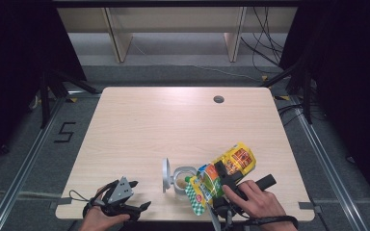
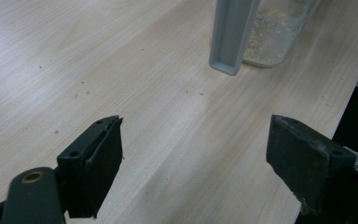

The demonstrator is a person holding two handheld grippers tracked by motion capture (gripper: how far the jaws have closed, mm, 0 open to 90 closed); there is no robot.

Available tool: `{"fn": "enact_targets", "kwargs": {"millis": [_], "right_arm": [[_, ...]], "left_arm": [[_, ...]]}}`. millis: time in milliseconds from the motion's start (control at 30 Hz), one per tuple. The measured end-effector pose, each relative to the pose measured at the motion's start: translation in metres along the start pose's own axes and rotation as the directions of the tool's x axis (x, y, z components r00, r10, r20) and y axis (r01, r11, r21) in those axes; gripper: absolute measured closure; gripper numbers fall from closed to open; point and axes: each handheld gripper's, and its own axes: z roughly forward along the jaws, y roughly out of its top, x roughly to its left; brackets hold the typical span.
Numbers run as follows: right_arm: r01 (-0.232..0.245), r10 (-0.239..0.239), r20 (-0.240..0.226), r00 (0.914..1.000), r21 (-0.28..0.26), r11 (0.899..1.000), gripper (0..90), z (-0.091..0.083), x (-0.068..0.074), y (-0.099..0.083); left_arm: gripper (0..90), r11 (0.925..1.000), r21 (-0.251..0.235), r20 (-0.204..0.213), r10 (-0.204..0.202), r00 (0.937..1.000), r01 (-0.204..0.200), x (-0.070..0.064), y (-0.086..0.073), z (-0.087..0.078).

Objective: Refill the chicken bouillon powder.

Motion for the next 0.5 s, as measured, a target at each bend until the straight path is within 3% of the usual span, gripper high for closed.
{"fn": "enact_targets", "kwargs": {"millis": [100, 333, 400, 500], "right_arm": [[-0.018, 0.018, 0.000, 0.9998, -0.004, 1.000, 56.4, -0.0004, 0.0010, 0.0000], [0.000, 0.000, 0.002, 1.0000, 0.001, 1.000, 56.5, -0.0007, -0.0002, -0.0015], [-0.028, 0.028, 0.003, 0.9996, 0.005, 1.000, 56.4, -0.0012, 0.0016, -0.0018], [0.001, -0.001, 0.009, 1.0000, 0.003, 1.000, 56.4, -0.0017, -0.0011, -0.0023]], "left_arm": [[18.0, 1.0000, -0.002, -0.004, -0.004, 1.0000, 0.004, -0.0003, 0.0002, -0.0006], [18.0, 1.0000, 0.000, -0.001, -0.001, 1.0000, 0.001, 0.0001, -0.0001, 0.0002], [18.0, 1.0000, 0.000, 0.000, 0.001, 1.0000, -0.001, -0.0001, 0.0000, -0.0001], [18.0, 1.0000, 0.002, 0.001, 0.001, 1.0000, -0.001, 0.0000, 0.0002, -0.0004]]}}
